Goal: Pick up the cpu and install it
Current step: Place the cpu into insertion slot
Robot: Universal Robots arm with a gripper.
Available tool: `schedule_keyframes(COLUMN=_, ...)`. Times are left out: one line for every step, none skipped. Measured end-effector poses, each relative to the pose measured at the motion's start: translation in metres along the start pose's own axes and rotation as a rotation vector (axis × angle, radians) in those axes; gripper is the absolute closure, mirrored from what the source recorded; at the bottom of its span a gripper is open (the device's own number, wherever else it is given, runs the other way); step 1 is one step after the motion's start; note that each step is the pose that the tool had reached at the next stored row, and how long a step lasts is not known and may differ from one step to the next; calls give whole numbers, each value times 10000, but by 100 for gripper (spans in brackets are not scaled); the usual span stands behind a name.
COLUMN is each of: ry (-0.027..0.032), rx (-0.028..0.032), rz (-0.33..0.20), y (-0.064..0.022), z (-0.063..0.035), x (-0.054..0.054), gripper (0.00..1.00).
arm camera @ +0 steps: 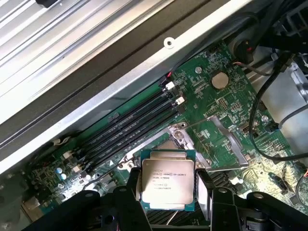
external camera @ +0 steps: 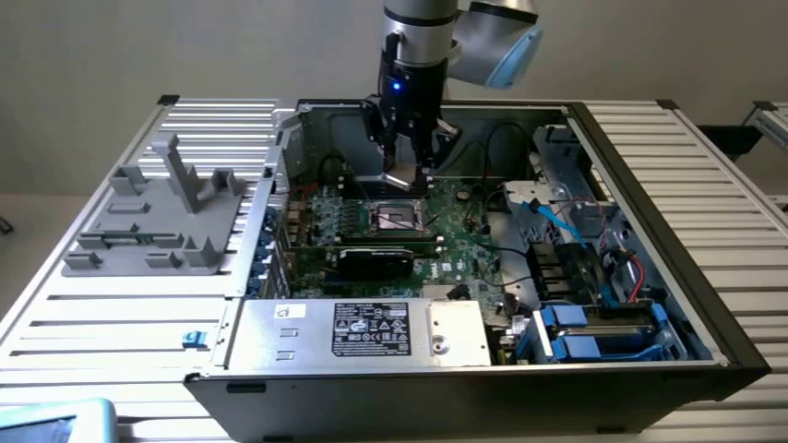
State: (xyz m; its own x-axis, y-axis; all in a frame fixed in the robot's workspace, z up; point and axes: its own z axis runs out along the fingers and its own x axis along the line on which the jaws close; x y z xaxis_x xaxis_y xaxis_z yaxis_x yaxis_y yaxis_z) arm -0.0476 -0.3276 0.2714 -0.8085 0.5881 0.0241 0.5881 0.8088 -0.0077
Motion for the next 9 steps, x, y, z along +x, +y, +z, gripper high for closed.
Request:
schedule_keyframes(ry=0, rx=-2, rz=141, y=0, z=0, x=0, gripper=45)
schedule_keyframes(ry=1, rx=-4, rz=275, y=0, z=1, x=0, gripper=45)
schedule_keyframes(ry=0, rx=-6, rz=407, y=0, z=1, x=0, gripper=45)
schedule_keyframes(ry=1, rx=-8, rz=541, y=0, z=2, x=0, gripper=45)
schedule_keyframes(ry=1, rx=-9, rz=674, y=0, z=2, x=0, gripper=45)
schedule_keyframes(ry=1, rx=-10, rz=805, y=0, z=2, x=0, gripper=45)
schedule_keyframes(ry=-1, rx=-11, rz=938, y=0, z=2, x=0, gripper=45)
schedule_keyframes(ry=-1, rx=-11, rz=1065, y=0, z=3, x=0, gripper=45)
schedule_keyframes(ry=-2, rx=-11, rz=1193, y=0, z=3, x=0, gripper=45)
